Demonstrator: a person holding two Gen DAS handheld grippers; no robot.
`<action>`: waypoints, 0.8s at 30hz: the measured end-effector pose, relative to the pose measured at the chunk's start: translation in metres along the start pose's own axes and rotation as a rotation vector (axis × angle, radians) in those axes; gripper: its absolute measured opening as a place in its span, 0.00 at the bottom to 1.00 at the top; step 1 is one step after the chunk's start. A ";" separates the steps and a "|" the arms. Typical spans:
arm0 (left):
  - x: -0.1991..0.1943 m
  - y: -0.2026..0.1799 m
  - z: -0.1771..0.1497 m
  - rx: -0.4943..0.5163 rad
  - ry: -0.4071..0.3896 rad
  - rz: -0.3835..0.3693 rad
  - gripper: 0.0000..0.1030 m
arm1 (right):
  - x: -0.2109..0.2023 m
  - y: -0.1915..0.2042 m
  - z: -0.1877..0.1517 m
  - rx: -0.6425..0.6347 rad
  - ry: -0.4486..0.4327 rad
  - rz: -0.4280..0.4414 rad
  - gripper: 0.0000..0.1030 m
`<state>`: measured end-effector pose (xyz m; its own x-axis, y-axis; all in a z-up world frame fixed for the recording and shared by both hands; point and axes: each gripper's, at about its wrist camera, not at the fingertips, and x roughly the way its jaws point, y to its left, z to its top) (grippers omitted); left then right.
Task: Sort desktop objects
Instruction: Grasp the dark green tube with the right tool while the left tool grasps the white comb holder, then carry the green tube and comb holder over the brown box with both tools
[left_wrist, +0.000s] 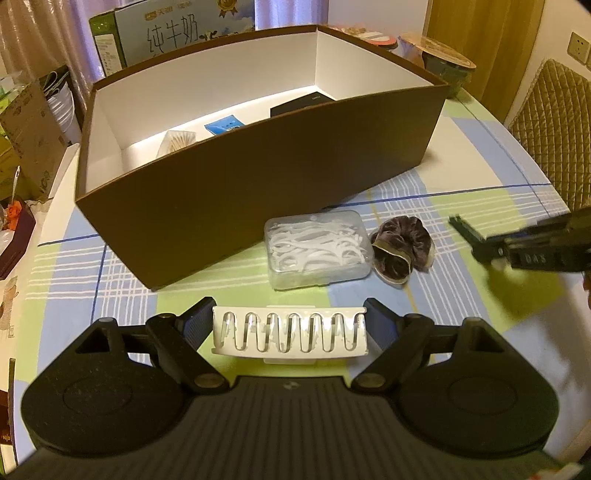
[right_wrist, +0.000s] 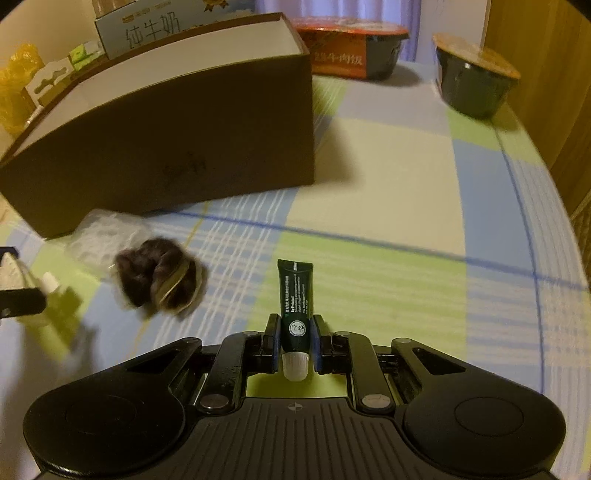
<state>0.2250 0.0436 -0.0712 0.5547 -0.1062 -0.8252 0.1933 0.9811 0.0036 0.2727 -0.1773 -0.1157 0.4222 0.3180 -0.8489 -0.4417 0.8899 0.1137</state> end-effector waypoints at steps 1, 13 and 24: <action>-0.002 0.001 -0.001 -0.002 -0.004 0.000 0.80 | -0.003 0.000 -0.002 0.012 0.006 0.015 0.13; -0.035 0.007 0.001 -0.026 -0.055 0.003 0.80 | -0.048 0.021 -0.001 -0.011 -0.070 0.107 0.13; -0.076 0.028 0.031 -0.035 -0.161 0.010 0.81 | -0.085 0.055 0.040 -0.078 -0.178 0.207 0.13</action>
<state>0.2130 0.0739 0.0088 0.6793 -0.1179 -0.7243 0.1602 0.9870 -0.0104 0.2439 -0.1420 -0.0172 0.4458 0.5491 -0.7069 -0.5895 0.7744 0.2297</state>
